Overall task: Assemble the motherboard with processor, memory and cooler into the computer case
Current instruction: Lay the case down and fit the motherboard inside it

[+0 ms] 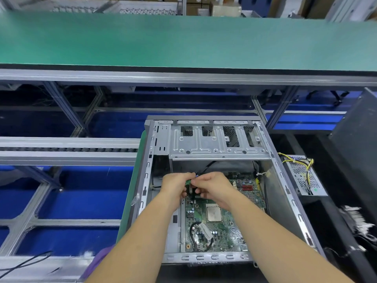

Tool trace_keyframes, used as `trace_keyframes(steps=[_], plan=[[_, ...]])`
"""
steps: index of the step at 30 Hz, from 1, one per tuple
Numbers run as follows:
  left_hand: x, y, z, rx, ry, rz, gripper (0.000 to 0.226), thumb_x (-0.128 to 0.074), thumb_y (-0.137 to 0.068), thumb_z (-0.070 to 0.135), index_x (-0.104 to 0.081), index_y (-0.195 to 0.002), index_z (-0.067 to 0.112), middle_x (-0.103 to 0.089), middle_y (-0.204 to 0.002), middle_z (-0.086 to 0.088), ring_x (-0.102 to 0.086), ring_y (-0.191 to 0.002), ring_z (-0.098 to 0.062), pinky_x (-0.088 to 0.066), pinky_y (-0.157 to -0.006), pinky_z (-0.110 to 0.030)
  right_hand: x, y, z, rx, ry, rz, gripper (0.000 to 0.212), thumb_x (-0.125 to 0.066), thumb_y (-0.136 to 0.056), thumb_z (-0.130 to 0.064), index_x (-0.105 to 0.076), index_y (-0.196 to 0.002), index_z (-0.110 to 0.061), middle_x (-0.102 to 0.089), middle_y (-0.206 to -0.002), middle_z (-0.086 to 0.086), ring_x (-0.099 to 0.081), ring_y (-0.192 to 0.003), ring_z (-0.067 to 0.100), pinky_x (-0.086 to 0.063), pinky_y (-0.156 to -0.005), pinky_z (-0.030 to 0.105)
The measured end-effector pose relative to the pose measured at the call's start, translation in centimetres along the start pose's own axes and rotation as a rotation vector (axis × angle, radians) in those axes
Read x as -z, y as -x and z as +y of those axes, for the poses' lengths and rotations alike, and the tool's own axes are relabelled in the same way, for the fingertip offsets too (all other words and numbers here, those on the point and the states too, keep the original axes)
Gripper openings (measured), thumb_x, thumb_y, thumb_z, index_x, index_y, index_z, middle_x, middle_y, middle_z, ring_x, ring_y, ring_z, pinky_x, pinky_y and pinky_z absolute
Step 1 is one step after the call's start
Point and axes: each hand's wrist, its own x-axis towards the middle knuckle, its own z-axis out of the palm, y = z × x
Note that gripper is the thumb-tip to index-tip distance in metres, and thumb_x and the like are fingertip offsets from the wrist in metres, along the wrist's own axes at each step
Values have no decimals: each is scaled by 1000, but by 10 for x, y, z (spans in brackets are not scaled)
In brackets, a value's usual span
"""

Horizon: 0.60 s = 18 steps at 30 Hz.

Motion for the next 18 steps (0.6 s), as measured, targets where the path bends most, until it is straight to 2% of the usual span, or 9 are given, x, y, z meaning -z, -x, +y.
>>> trace_keyframes(steps=[3,7,9,13,16,18], plan=[[0,0,-3,-73,-23,-18,6,-80,-81,14,-74,-81,11,-62,-65,-3,-48,-56,-14,-38,-49,-23,0,1,1,-51,-63,-63,9,-71,-92,-9,-77,-96,-2,-72,-83,11,-62,-63,13,-49,-58,25],[1,-3,-4,-135,-31,82,16,-79,-83,18,-69,-75,8,-61,-68,-5,-49,-59,-18,-40,-55,-23,-1,-1,0,-46,-131,-67,10,-71,-91,-4,-76,-98,1,-73,-85,13,-64,-64,14,-50,-58,25],[0,-4,-4,-145,-42,92,19,-76,-85,18,-65,-78,4,-57,-73,-10,-47,-66,-21,-39,-61,-28,-1,-2,0,-44,-163,-48,13,-71,-90,-2,-75,-101,4,-73,-86,14,-64,-65,15,-51,-57,25],[-3,-7,-6,-232,-166,77,15,-71,-86,15,-58,-79,10,-44,-74,-12,-38,-71,-21,-33,-64,-32,4,-4,1,-39,-174,-17,8,-74,-88,0,-75,-96,3,-72,-86,15,-65,-68,16,-53,-60,26],[-2,-9,-7,-254,-237,62,17,-68,-89,18,-62,-77,7,-47,-72,-12,-42,-69,-21,-36,-64,-30,4,-6,2,-37,-188,3,9,-73,-88,0,-75,-97,3,-73,-85,14,-67,-70,18,-54,-60,27],[-3,-10,-9,-289,-302,60,25,-68,-91,19,-70,-75,-1,-60,-71,-10,-51,-66,-23,-42,-61,-27,3,-8,3,-34,-192,8,9,-74,-88,1,-74,-96,3,-72,-82,13,-67,-69,18,-53,-59,26]])
